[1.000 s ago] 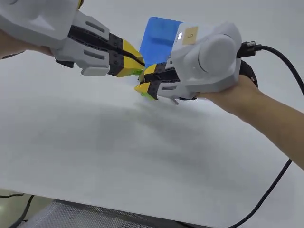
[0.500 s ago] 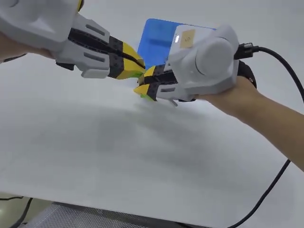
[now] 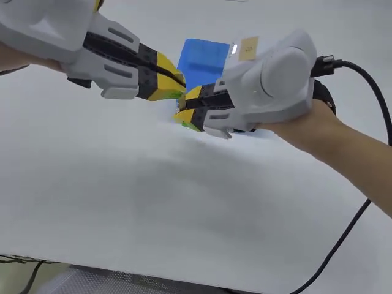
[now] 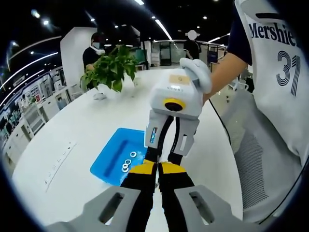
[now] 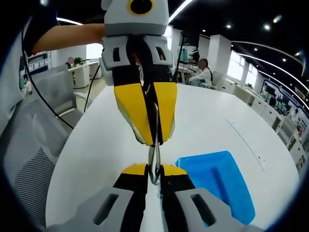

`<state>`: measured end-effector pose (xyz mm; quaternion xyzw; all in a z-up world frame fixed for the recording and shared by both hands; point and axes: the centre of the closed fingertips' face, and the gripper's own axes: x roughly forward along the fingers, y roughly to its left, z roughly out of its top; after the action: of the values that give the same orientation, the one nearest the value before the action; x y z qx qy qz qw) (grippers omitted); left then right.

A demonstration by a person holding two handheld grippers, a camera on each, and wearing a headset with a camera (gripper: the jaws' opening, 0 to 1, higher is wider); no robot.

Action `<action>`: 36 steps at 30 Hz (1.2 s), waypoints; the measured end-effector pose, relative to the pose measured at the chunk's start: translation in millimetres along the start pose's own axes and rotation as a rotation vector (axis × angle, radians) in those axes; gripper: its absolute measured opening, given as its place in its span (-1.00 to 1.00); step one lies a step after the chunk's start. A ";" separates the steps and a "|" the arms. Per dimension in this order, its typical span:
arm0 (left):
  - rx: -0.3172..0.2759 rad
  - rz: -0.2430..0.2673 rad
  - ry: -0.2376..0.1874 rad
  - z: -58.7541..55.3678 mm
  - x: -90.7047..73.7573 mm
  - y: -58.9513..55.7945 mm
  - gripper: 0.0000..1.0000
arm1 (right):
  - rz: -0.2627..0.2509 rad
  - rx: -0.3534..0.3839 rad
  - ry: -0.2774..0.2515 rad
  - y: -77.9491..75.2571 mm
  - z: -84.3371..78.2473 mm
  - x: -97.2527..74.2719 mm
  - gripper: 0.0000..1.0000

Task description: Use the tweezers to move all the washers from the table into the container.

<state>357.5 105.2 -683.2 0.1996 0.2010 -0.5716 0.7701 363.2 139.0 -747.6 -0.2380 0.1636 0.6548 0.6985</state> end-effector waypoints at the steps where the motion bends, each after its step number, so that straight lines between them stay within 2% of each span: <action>1: 0.021 0.013 -0.005 5.2 -2.1 2.0 -0.88 | -0.011 -0.005 -0.005 -2.5 2.3 -2.1 -0.79; 13: 0.108 0.032 -0.024 43.9 -13.8 6.1 -0.88 | -0.080 -0.042 -0.049 -15.2 33.5 -32.4 -0.79; 20: 0.155 0.034 -0.027 57.5 -10.8 15.0 -0.88 | -0.121 -0.059 -0.055 -29.9 39.5 -43.8 -0.79; 22: 0.171 0.025 -0.027 61.3 -6.6 20.8 -0.88 | -0.130 -0.057 -0.054 -35.4 37.9 -46.7 -0.79; 29: 0.196 0.000 -0.015 64.8 8.4 35.3 -0.87 | -0.161 -0.040 -0.043 -53.1 29.3 -52.0 -0.79; 36: 0.193 -0.024 -0.001 54.2 23.2 45.3 -0.87 | -0.168 -0.022 -0.020 -61.7 11.1 -49.8 -0.79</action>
<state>411.6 69.5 -646.6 0.2703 0.1469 -0.5978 0.7403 419.1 101.7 -704.1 -0.2520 0.1289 0.5981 0.7497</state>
